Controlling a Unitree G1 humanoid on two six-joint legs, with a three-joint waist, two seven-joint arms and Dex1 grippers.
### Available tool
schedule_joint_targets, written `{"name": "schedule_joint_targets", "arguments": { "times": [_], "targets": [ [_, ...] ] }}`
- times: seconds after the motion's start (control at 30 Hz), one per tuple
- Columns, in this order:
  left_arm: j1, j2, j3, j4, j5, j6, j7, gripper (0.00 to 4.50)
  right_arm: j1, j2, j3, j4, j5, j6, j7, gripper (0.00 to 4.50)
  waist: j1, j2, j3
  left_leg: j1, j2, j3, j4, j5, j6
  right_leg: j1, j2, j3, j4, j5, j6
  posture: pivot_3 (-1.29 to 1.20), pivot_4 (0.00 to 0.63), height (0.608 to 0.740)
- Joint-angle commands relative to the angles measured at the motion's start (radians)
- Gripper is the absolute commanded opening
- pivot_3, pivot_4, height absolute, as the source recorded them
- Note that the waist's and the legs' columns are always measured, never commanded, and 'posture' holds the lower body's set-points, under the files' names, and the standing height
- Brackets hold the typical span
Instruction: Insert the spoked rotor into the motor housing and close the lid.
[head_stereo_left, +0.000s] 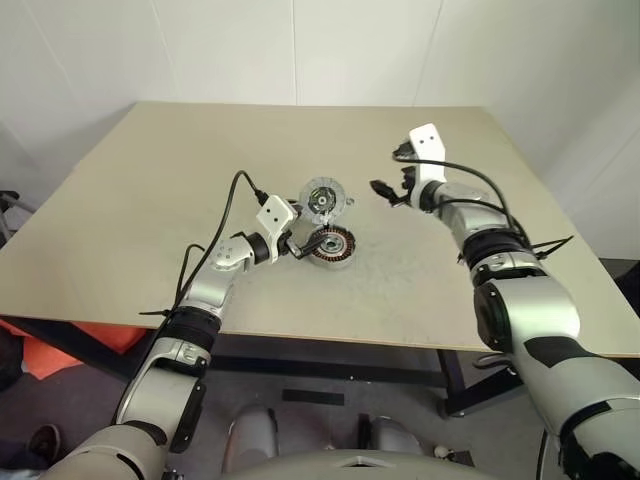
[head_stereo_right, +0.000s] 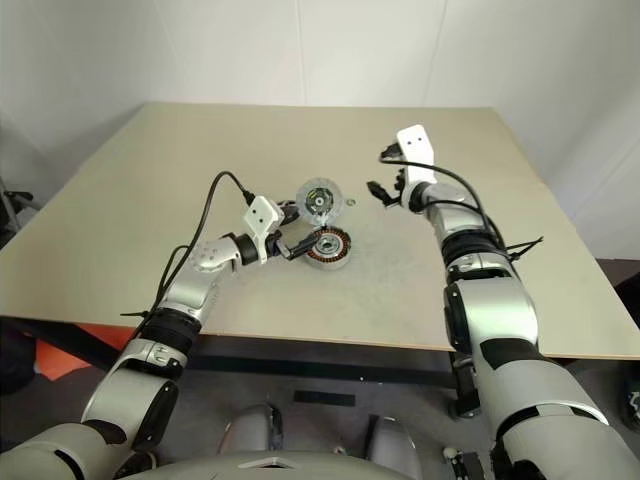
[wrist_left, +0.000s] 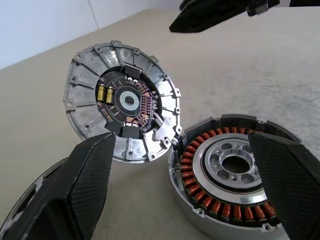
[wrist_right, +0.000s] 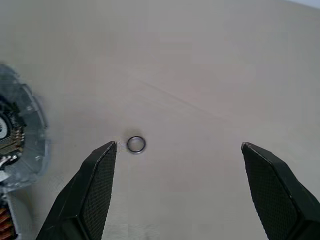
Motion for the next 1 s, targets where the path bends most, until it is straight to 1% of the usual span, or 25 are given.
{"name": "schedule_joint_targets", "arguments": {
  "times": [0.03, 0.13, 0.27, 0.73, 1.0],
  "targets": [
    [-0.013, 0.007, 0.008, -0.037, -0.005, -0.010, 0.003, 4.50, -0.030, 0.037, 0.005, 0.013, -0.013, -0.045, 0.029, 4.47, -0.001, 0.000, 0.000, 0.000, 0.000, 0.000, 0.000, 0.000, 0.000, 0.000, 0.000, 0.000, 0.000, 0.000, 0.000, 0.00, 0.000, 0.740],
    [-0.009, 0.011, 0.011, -0.047, -0.005, -0.005, 0.004, 4.50, -0.024, 0.068, 0.005, 0.029, -0.024, -0.056, 0.037, 4.47, -0.001, 0.000, 0.000, 0.000, 0.000, 0.000, 0.000, 0.000, 0.000, 0.000, 0.000, 0.000, 0.000, 0.000, 0.000, 0.00, 0.000, 0.740],
    [0.000, 0.014, 0.010, -0.060, -0.005, 0.001, 0.006, 4.50, -0.016, 0.079, -0.003, 0.043, -0.034, -0.063, 0.025, 4.47, 0.000, 0.000, 0.000, 0.000, 0.000, 0.000, 0.000, 0.000, 0.000, 0.000, 0.000, 0.000, 0.000, 0.000, -0.001, 0.00, 0.000, 0.740],
    [0.012, 0.012, 0.005, -0.076, -0.004, 0.011, 0.002, 4.50, 0.011, 0.038, -0.019, 0.075, -0.054, -0.065, -0.028, 4.47, 0.000, 0.000, 0.000, 0.000, 0.001, 0.000, 0.000, 0.000, 0.000, 0.000, 0.000, 0.000, 0.000, 0.000, -0.001, 0.00, 0.000, 0.740],
    [0.001, 0.008, 0.003, -0.066, -0.003, 0.009, 0.000, 4.50, 0.010, 0.034, -0.025, 0.078, -0.052, -0.064, -0.034, 4.47, -0.001, 0.000, 0.000, 0.000, 0.001, 0.000, 0.000, 0.000, 0.000, 0.000, 0.001, 0.000, 0.000, 0.000, -0.001, 0.00, 0.000, 0.740]
  ]
}}
